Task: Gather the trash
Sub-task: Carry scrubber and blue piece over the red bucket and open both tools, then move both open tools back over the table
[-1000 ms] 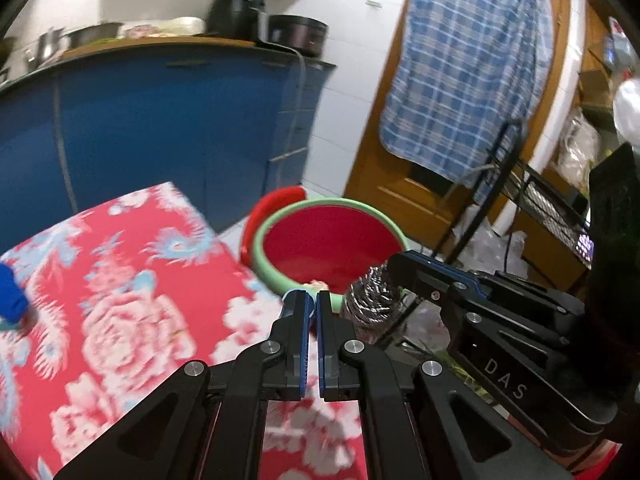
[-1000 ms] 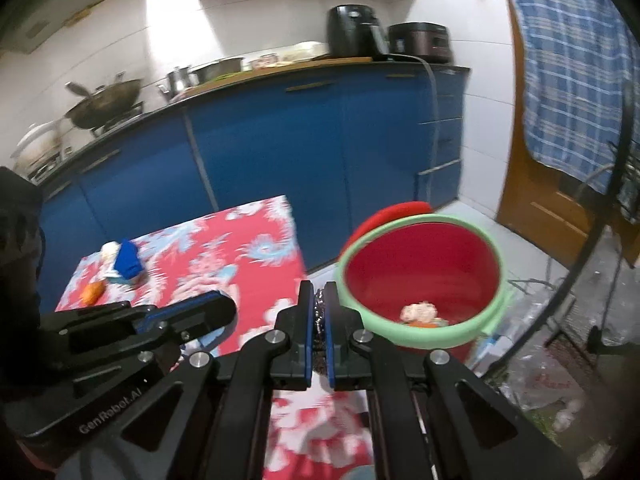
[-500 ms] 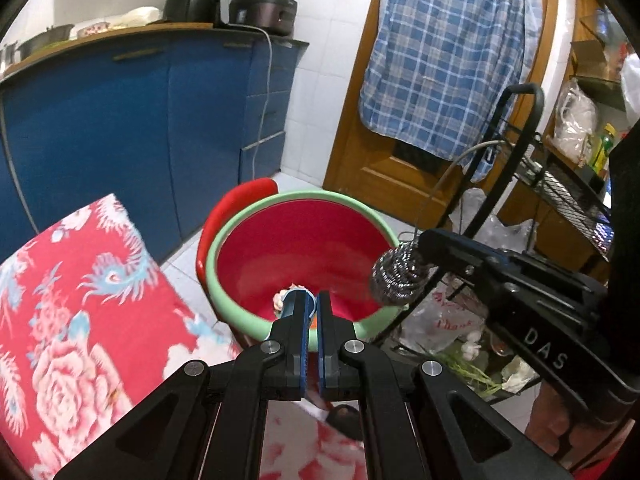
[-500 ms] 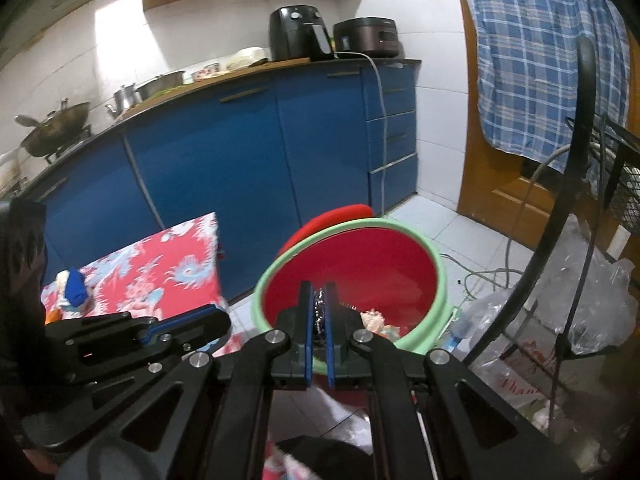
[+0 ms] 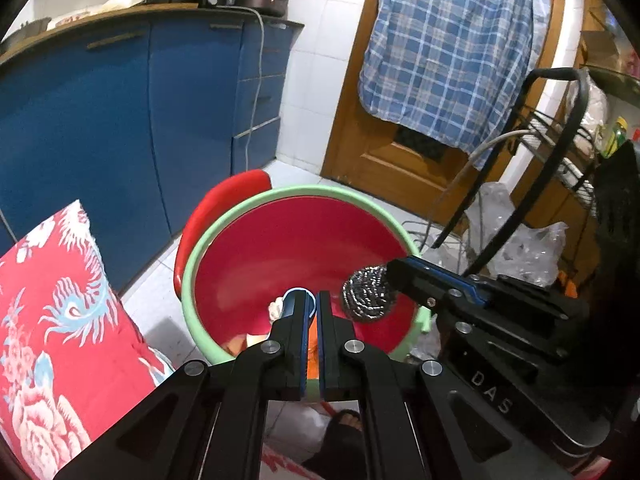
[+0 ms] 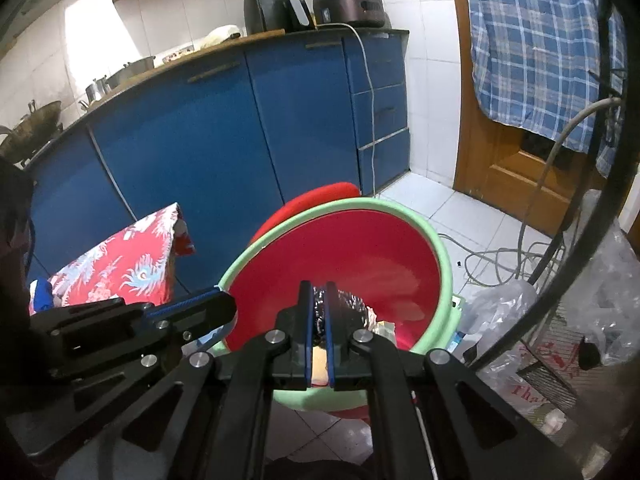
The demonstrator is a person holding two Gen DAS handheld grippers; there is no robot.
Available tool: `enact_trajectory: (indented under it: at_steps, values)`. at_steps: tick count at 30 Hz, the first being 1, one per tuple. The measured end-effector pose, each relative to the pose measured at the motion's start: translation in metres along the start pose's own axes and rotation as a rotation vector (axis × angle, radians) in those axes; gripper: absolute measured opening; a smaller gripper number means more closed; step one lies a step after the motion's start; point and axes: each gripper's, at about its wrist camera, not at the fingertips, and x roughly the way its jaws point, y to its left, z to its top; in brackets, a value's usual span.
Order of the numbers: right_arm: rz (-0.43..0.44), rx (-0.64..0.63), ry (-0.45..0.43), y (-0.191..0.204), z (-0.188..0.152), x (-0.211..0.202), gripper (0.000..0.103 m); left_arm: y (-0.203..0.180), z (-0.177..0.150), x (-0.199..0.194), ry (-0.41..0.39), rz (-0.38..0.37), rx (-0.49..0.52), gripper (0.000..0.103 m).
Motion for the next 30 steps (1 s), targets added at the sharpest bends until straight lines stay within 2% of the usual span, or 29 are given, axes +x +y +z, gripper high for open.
enact_trajectory:
  at_steps: [9,10,11,12,13,14,16,19,22,30]
  values:
    - [-0.018,0.002,-0.006,-0.003,-0.002,0.011,0.007,-0.005,0.008,0.022,0.012,0.009,0.025,0.004]
    - [-0.033,0.013,-0.017,-0.005,-0.001,0.01,0.008,-0.006,0.009,0.024,0.015,0.025,0.034,0.01]
    - [-0.04,0.018,-0.021,-0.006,-0.001,0.01,0.009,-0.007,0.01,0.025,0.017,0.055,0.042,0.027]
    - [-0.043,0.021,-0.019,-0.008,0.0,0.01,0.009,-0.007,0.011,0.026,0.015,0.068,0.043,0.037]
    - [-0.044,0.023,-0.016,-0.009,0.001,0.011,0.009,-0.005,0.012,0.025,0.005,0.084,0.036,0.045]
    - [-0.05,0.026,-0.017,-0.01,0.002,0.01,0.01,-0.003,0.013,0.024,-0.003,0.077,0.023,0.047]
    - [-0.05,0.028,-0.015,-0.013,0.003,0.008,0.012,0.002,0.014,0.024,0.006,0.054,0.002,0.047]
    - [-0.052,0.031,-0.014,-0.016,0.003,0.006,0.015,0.006,0.011,0.022,0.006,0.069,-0.008,0.047]
    - [-0.039,0.038,-0.008,-0.016,0.001,0.003,0.021,0.009,0.004,0.019,0.014,0.077,-0.023,0.047]
    - [-0.028,0.02,-0.009,-0.002,-0.006,-0.015,0.022,0.015,-0.01,-0.004,0.001,0.081,-0.062,0.047]
